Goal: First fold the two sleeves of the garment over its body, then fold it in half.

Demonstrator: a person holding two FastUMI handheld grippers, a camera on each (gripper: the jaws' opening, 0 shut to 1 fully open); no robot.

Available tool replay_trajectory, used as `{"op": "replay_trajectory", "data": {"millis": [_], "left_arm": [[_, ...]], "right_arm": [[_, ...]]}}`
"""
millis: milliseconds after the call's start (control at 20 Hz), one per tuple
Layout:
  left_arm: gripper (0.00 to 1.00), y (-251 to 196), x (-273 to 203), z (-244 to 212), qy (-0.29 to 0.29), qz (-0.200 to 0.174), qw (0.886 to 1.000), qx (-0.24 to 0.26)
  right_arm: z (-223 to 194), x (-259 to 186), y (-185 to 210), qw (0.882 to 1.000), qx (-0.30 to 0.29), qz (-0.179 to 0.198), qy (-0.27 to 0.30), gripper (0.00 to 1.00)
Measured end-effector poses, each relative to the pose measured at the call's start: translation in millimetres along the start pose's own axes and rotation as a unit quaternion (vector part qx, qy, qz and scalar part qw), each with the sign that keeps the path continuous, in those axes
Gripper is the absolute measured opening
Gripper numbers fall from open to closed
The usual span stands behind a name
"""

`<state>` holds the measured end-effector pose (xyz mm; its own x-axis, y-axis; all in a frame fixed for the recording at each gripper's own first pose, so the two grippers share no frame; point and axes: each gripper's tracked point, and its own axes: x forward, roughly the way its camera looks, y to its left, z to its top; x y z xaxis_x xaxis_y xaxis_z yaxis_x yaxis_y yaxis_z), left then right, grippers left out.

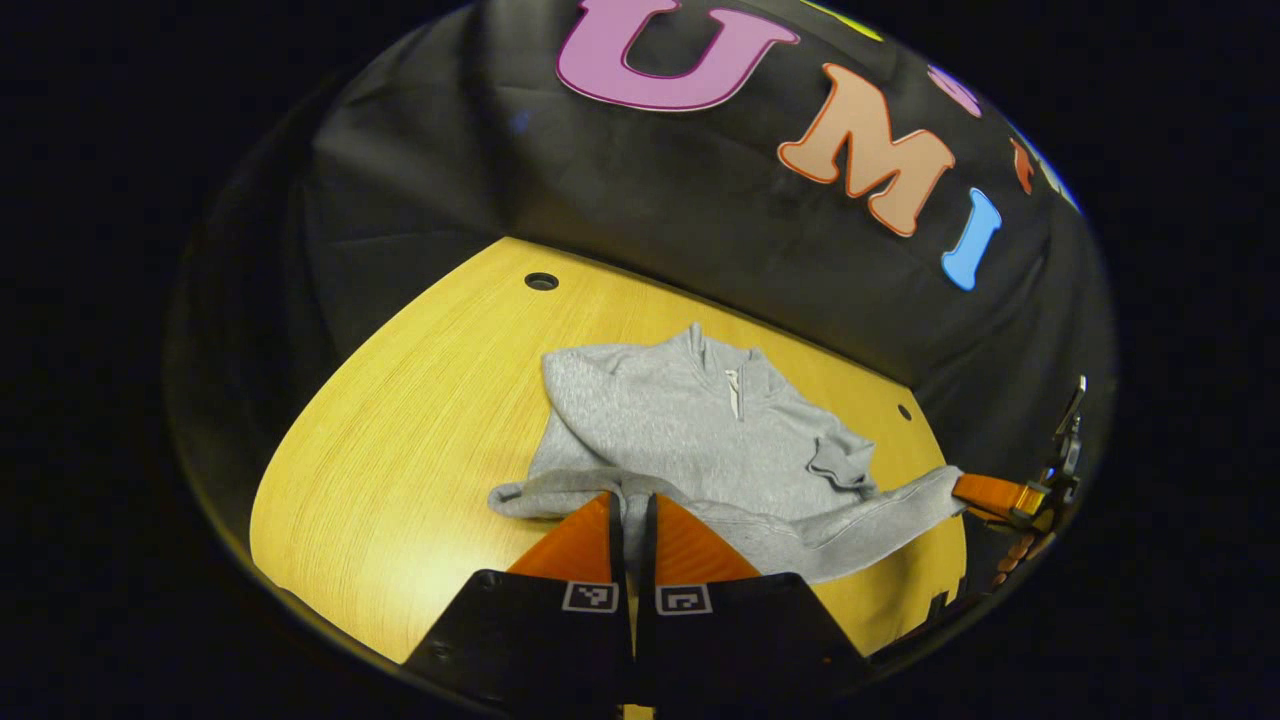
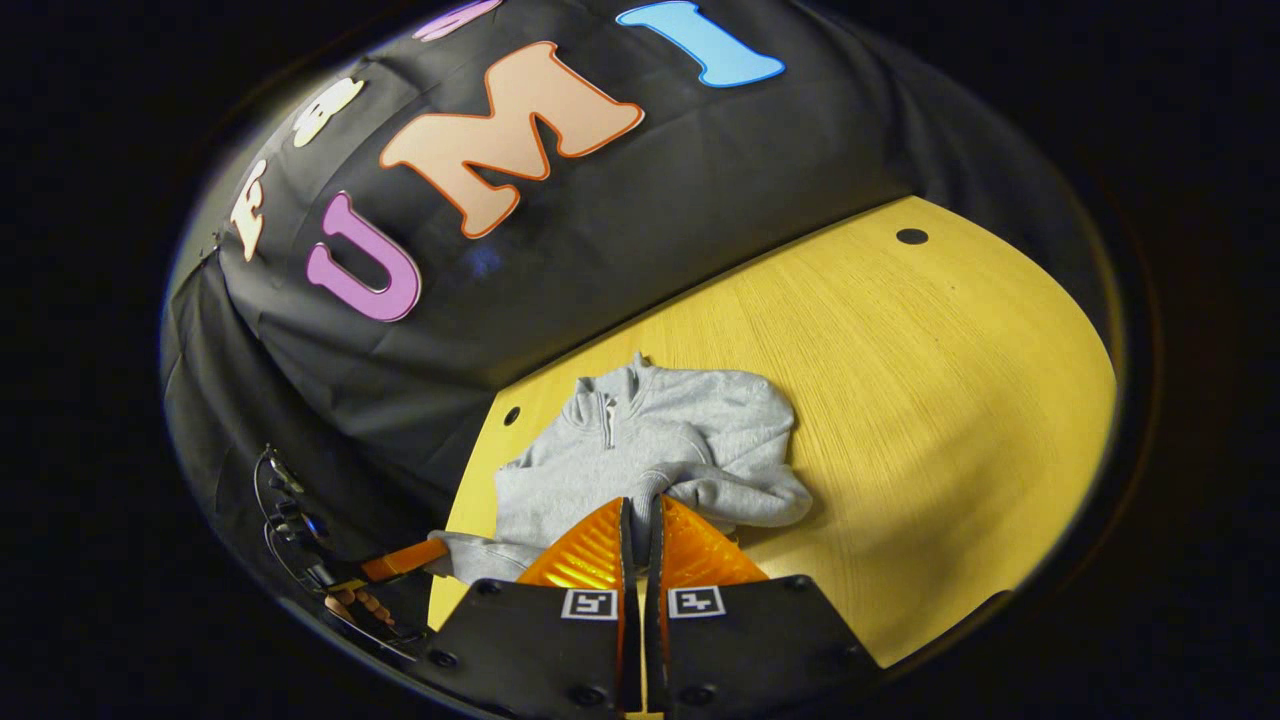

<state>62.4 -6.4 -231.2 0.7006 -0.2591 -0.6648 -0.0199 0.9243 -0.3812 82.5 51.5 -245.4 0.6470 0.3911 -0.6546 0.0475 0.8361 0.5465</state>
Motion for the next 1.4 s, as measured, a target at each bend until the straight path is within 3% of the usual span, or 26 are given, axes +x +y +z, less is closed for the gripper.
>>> {"op": "replay_trajectory", "data": {"millis": [500, 800, 900, 950, 1050, 1100, 1150, 1200, 1300, 1350, 1400], "left_arm": [[0.02, 17.3, 77.3, 2.0, 0.079, 0.032, 0.994, -0.069], [0.01, 25.3, 100.9, -0.7, 0.091, 0.052, 0.993, -0.053], [0.13, 27.7, 110.4, 8.8, 0.077, 0.063, 0.994, -0.043], [0.20, 26.8, 112.5, 19.9, 0.059, 0.065, 0.996, -0.028], [0.53, 30.2, 116.7, 44.7, 0.017, 0.078, 0.997, 0.022], [0.76, 31.7, 112.9, 54.4, 0.000, 0.090, 0.995, 0.051], [0.99, 27.4, 109.2, 66.8, -0.017, 0.095, 0.992, 0.076], [0.95, 22.4, 102.7, 79.0, -0.037, 0.095, 0.990, 0.096], [0.96, 9.7, 85.1, 100.6, -0.079, 0.090, 0.986, 0.118], [0.96, 2.4, 75.3, 110.7, -0.101, 0.086, 0.983, 0.126], [0.96, -3.5, 64.3, 118.3, -0.119, 0.085, 0.980, 0.133]], "right_arm": [[15.9, 84.9, -17.7, 0.998, 0.041, -0.041, 0.026, 0.04], [6.0, 116.9, -34.4, 0.996, 0.033, -0.069, 0.034, 0.12], [14.7, 119.8, -30.9, 0.997, 0.030, -0.074, 0.019, 0.13], [22.3, 124.3, -29.6, 0.997, 0.019, -0.076, 0.005, 0.28], [45.2, 126.9, -30.6, 0.995, -0.027, -0.090, -0.032, 0.76], [53.9, 119.5, -28.9, 0.993, -0.049, -0.099, -0.049, 1.00], [62.1, 109.2, -23.5, 0.991, -0.066, -0.101, -0.066, 0.98], [71.7, 99.7, -18.2, 0.988, -0.078, -0.101, -0.084, 0.93], [87.6, 80.3, -6.8, 0.983, -0.098, -0.099, -0.120, 0.98], [94.2, 67.7, 0.4, 0.979, -0.107, -0.097, -0.141, 0.93], [99.6, 56.4, 5.6, 0.976, -0.115, -0.096, -0.157, 0.98]]}}
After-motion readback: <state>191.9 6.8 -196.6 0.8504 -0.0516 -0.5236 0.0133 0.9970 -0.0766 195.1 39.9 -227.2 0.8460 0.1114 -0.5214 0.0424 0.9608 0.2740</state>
